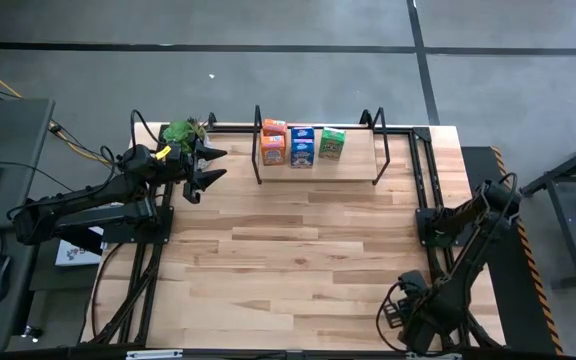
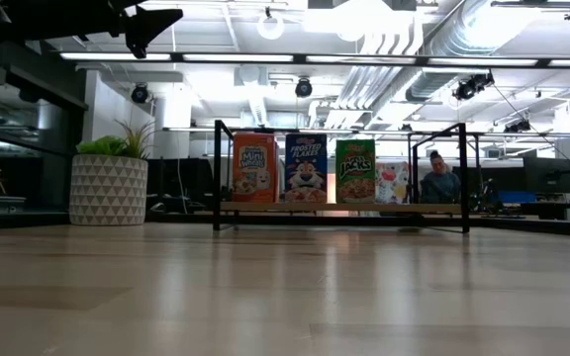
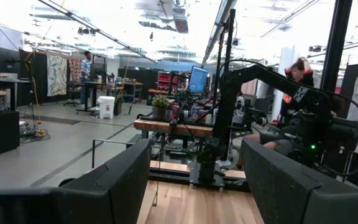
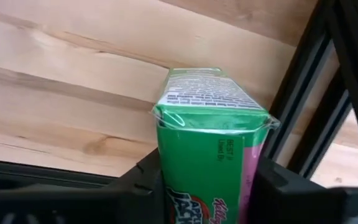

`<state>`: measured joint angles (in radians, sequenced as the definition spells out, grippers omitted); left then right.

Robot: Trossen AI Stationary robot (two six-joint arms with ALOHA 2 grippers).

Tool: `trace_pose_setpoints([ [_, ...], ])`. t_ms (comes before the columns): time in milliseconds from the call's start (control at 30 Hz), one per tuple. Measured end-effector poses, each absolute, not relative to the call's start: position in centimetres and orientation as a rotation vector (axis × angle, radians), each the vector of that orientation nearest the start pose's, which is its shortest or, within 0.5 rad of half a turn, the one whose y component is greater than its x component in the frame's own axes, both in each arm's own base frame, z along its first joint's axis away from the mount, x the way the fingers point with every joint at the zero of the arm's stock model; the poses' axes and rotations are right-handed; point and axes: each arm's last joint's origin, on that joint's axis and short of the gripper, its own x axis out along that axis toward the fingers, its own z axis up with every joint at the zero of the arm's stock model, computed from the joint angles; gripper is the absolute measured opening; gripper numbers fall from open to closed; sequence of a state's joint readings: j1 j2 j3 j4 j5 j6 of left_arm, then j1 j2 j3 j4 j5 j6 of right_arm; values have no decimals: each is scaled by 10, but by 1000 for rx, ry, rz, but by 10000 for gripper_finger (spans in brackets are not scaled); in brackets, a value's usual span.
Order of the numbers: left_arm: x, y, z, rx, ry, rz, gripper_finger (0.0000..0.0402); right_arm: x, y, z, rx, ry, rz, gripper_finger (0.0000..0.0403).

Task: Stack cereal on shelf
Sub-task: Put the green cereal box on the shelf aligned with the other green cereal box

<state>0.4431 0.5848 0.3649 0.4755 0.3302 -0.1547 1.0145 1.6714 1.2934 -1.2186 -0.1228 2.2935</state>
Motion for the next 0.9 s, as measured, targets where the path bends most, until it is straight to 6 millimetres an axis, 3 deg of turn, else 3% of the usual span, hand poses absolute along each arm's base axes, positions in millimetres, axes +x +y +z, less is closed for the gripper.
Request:
trace_pose_setpoints([
  [200, 134, 53, 278, -57, -245, 94, 241, 163, 244, 249, 1000, 1305, -852, 120],
  [367, 134, 53, 280, -51, -261, 93, 241, 197, 220, 277, 906, 987, -528, 122],
  [533, 134, 53, 280, -51, -260, 93, 241, 241, 163, 299, 704, 884, -418, 122],
  [700, 134, 53, 280, -51, -259, 93, 241, 282, 88, 322, 612, 950, -285, 122],
  [900, 134, 53, 278, -58, -243, 94, 241, 285, 11, 357, 375, 1091, -456, 122],
])
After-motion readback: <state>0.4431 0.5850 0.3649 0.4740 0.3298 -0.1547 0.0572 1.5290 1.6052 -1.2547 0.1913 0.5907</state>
